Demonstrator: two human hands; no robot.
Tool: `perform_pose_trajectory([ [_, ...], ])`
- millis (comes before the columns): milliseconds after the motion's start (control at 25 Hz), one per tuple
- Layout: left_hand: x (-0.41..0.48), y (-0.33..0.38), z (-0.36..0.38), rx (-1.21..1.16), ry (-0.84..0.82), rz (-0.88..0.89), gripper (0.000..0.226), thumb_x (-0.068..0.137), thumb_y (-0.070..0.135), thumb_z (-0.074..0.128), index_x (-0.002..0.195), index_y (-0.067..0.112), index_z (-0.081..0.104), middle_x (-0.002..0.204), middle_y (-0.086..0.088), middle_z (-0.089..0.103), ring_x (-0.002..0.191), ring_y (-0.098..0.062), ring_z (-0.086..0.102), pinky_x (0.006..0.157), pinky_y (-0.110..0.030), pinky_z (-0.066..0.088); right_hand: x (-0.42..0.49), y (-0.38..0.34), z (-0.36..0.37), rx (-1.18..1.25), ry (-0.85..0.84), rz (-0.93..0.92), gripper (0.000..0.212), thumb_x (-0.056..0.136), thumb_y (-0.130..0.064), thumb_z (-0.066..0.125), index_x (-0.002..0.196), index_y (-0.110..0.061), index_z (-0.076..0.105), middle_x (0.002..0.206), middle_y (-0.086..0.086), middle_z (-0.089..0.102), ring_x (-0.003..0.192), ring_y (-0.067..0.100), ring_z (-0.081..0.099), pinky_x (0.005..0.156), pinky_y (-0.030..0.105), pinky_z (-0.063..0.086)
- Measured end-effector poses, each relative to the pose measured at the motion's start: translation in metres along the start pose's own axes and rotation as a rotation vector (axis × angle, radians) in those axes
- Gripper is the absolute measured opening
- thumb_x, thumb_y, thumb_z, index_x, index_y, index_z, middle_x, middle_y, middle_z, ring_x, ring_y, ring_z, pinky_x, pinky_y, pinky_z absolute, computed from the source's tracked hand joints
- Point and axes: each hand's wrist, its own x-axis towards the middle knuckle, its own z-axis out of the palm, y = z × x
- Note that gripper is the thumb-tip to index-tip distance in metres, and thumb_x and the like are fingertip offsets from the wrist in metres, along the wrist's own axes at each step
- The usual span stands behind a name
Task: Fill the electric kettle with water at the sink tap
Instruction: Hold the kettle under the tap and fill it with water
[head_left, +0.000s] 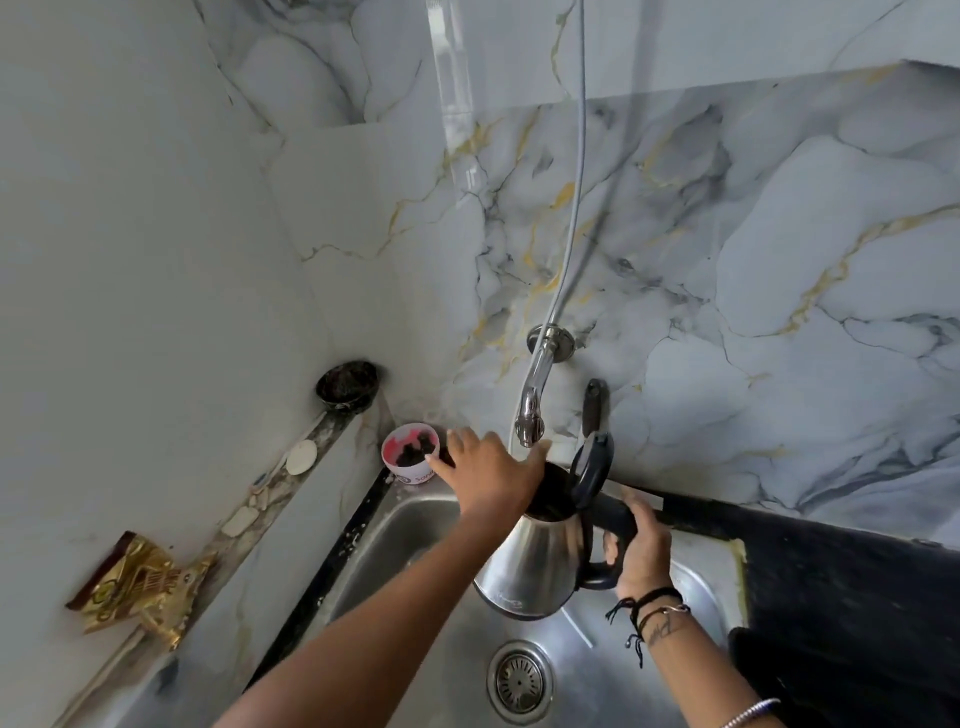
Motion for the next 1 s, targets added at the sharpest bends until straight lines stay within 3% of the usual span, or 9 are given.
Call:
perform_pose_trajectory([
  [80, 0.019, 0.019, 0.004, 0.186, -0.113, 0.03, 0.072, 0.08, 0.075, 0.05, 0.106, 0.011, 0.07, 0.134, -0.015, 0.056, 0.142, -0.035, 0.025, 0.112, -0.068, 0.001, 0.011, 0.0, 0.003, 0.02, 0.012, 0.002, 0.037, 0.086, -0.032, 0.06, 0.056, -0.012, 0.049, 0.039, -0.002, 0.037, 0.035, 0.014, 0.033, 0.039, 0.024, 0.021],
  [200, 0.049, 0.038, 0.006, 0.281, -0.035, 0.12, 0.052, 0.086, 0.057, 0.049, 0.096, 0.012, 0.073, 0.136, -0.021, 0.054, 0.145, -0.037, 0.018, 0.109, -0.072, -0.003, 0.028, -0.004, 0.024, 0.083, 0.02, 0.009, 0.034, 0.087, -0.027, 0.06, 0.058, -0.012, 0.05, 0.04, -0.005, 0.041, 0.036, 0.011, 0.038, 0.038, 0.02, 0.026],
  [280, 0.075, 0.039, 0.001, 0.267, -0.035, 0.141, 0.044, 0.084, 0.05, 0.05, 0.09, 0.012, 0.072, 0.137, -0.024, 0.053, 0.147, -0.037, 0.016, 0.11, -0.07, -0.006, 0.044, -0.007, 0.04, 0.111, -0.013, 0.0, 0.034, 0.087, -0.023, 0.059, 0.057, -0.011, 0.048, 0.038, -0.004, 0.042, 0.034, 0.01, 0.037, 0.037, 0.02, 0.026],
  [360, 0.1, 0.031, -0.002, 0.149, -0.159, 0.166, 0.036, 0.084, 0.046, 0.053, 0.082, 0.011, 0.063, 0.137, -0.021, 0.053, 0.148, -0.033, 0.015, 0.114, -0.064, -0.005, 0.054, -0.009, 0.047, 0.091, -0.041, -0.01, 0.037, 0.089, -0.023, 0.056, 0.056, -0.01, 0.046, 0.036, -0.002, 0.038, 0.031, 0.012, 0.033, 0.036, 0.021, 0.021],
  [520, 0.115, 0.02, 0.019, 0.067, -0.48, 0.308, 0.043, 0.088, 0.046, 0.059, 0.115, 0.015, 0.068, 0.143, -0.009, 0.052, 0.151, -0.025, 0.004, 0.114, -0.059, -0.01, 0.07, -0.002, 0.022, 0.077, -0.016, 0.0, 0.034, 0.089, -0.023, 0.054, 0.058, -0.013, 0.049, 0.037, -0.002, 0.039, 0.033, 0.013, 0.033, 0.037, 0.022, 0.02],
  [640, 0.113, 0.009, 0.032, -0.036, -0.551, 0.294, 0.038, 0.086, 0.055, 0.064, 0.103, 0.021, 0.072, 0.135, -0.006, 0.059, 0.146, -0.024, 0.019, 0.115, -0.056, 0.008, 0.071, 0.007, 0.014, 0.03, -0.021, 0.006, 0.036, 0.089, -0.024, 0.054, 0.057, -0.011, 0.05, 0.038, -0.001, 0.04, 0.035, 0.015, 0.035, 0.038, 0.024, 0.023],
  [760, 0.121, -0.014, 0.022, -0.395, -0.597, 0.221, 0.022, 0.082, 0.043, 0.076, 0.09, 0.023, 0.076, 0.102, 0.004, 0.072, 0.108, -0.011, 0.062, 0.094, -0.034, 0.039, 0.07, 0.01, 0.024, 0.005, -0.057, 0.023, 0.039, 0.089, -0.025, 0.055, 0.055, -0.01, 0.046, 0.037, 0.0, 0.039, 0.034, 0.016, 0.034, 0.038, 0.025, 0.021],
  [840, 0.122, -0.022, 0.018, -0.517, -0.619, 0.198, 0.018, 0.082, 0.035, 0.078, 0.093, 0.021, 0.077, 0.099, 0.004, 0.075, 0.097, -0.008, 0.067, 0.089, -0.029, 0.045, 0.069, 0.009, 0.027, 0.022, -0.049, 0.041, 0.037, 0.088, -0.025, 0.056, 0.056, -0.01, 0.046, 0.037, -0.001, 0.04, 0.035, 0.015, 0.036, 0.038, 0.024, 0.023],
  [1000, 0.119, -0.017, 0.022, -0.502, -0.645, 0.224, 0.025, 0.083, 0.038, 0.077, 0.101, 0.02, 0.077, 0.107, 0.005, 0.075, 0.102, -0.009, 0.067, 0.095, -0.031, 0.048, 0.068, 0.005, 0.021, 0.023, -0.038, 0.036, 0.039, 0.087, -0.025, 0.057, 0.055, -0.009, 0.045, 0.036, 0.0, 0.038, 0.033, 0.016, 0.033, 0.038, 0.024, 0.021],
])
